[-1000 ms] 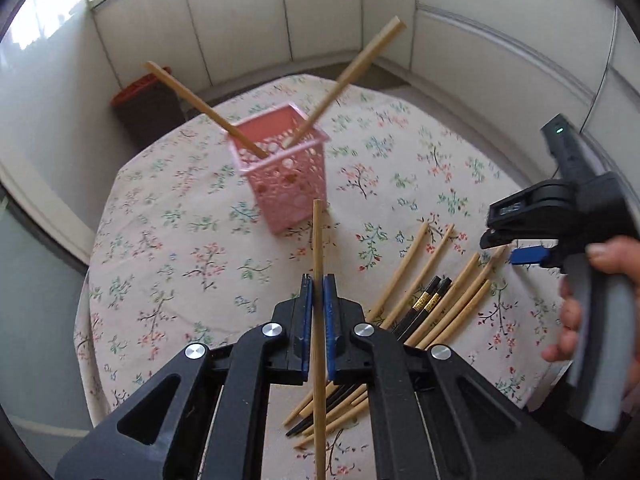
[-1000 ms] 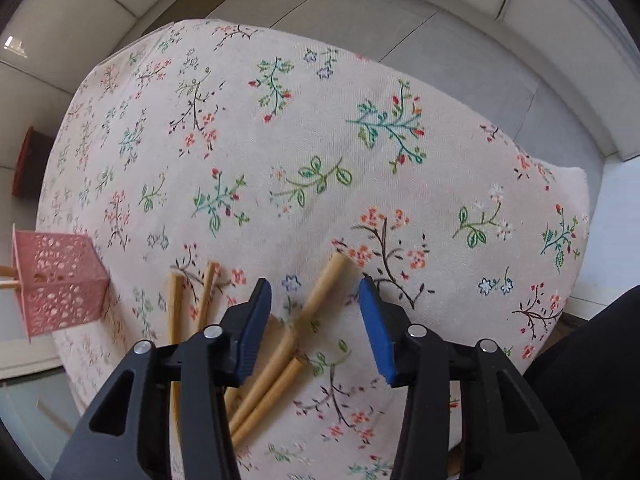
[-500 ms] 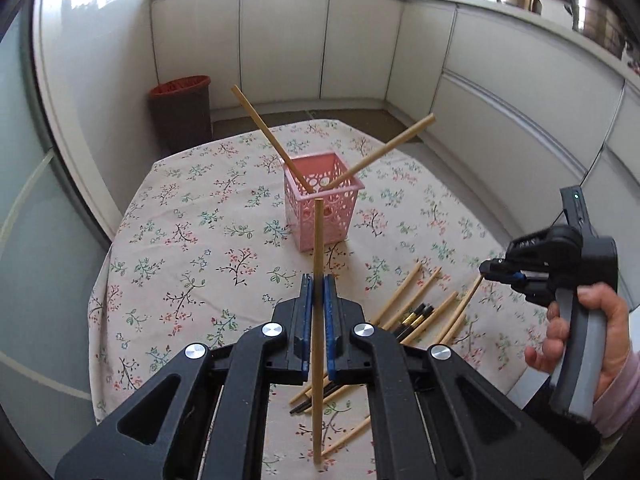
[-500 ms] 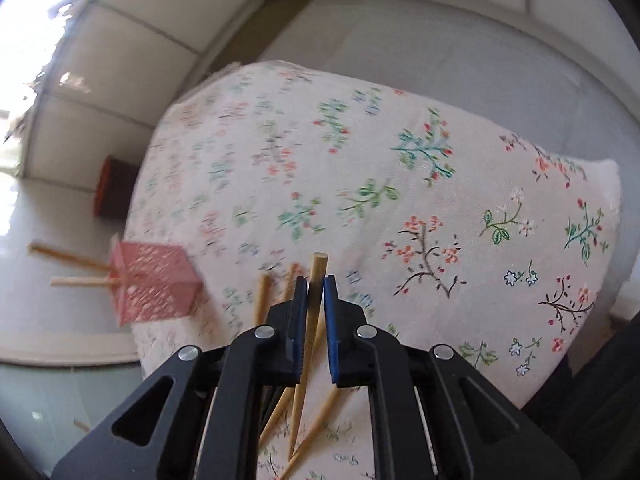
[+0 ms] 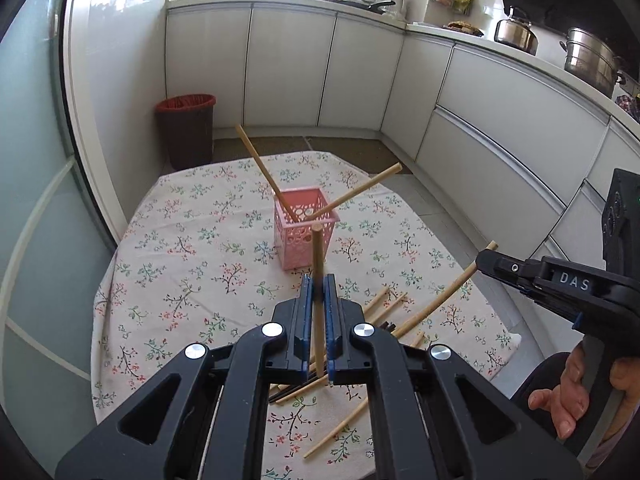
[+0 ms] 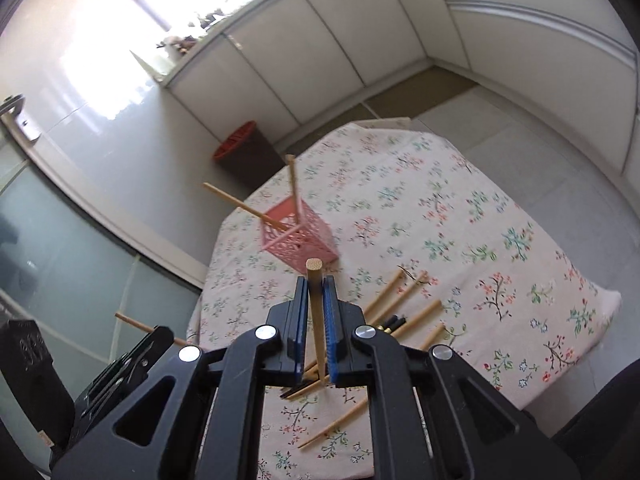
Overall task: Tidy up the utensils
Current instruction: 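Lift both held chopsticks upright toward the pink basket, then lower both chopsticks into the pink basket and open both tools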
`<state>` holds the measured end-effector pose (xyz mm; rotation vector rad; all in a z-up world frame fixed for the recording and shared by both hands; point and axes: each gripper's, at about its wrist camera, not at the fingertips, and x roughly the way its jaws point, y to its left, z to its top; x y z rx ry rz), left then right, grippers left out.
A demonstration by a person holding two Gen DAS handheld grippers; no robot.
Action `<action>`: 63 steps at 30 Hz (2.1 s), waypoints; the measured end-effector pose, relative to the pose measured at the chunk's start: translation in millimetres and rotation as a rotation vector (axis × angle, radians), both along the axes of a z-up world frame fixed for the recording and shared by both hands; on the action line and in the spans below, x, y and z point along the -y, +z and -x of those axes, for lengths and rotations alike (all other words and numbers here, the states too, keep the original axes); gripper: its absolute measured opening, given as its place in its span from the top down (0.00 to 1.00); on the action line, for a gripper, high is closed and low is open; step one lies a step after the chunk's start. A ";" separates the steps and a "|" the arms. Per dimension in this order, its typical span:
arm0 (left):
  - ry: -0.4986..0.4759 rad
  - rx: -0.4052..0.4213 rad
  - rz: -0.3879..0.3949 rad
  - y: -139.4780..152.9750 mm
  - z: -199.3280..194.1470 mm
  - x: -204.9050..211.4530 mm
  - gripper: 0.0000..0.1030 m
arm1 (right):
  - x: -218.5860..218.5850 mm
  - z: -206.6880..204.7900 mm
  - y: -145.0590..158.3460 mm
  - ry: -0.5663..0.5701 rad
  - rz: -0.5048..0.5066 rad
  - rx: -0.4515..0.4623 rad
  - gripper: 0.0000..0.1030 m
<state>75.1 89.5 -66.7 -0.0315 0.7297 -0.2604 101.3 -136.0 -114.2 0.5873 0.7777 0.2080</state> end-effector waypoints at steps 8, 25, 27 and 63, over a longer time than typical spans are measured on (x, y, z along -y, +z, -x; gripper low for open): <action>0.019 0.041 0.005 22.6 3.6 -3.9 0.95 | -9.8 13.2 35.2 0.053 0.057 0.086 0.92; 0.012 0.154 -0.004 84.6 -8.5 -0.9 0.95 | 0.5 2.1 124.4 0.053 0.113 0.271 0.92; 0.012 0.166 -0.010 90.8 -12.3 1.4 0.95 | 2.0 -2.8 131.5 0.049 0.108 0.284 0.92; 0.097 0.108 0.029 48.0 -160.7 5.8 0.90 | -42.8 -172.0 90.2 0.051 0.207 0.336 0.92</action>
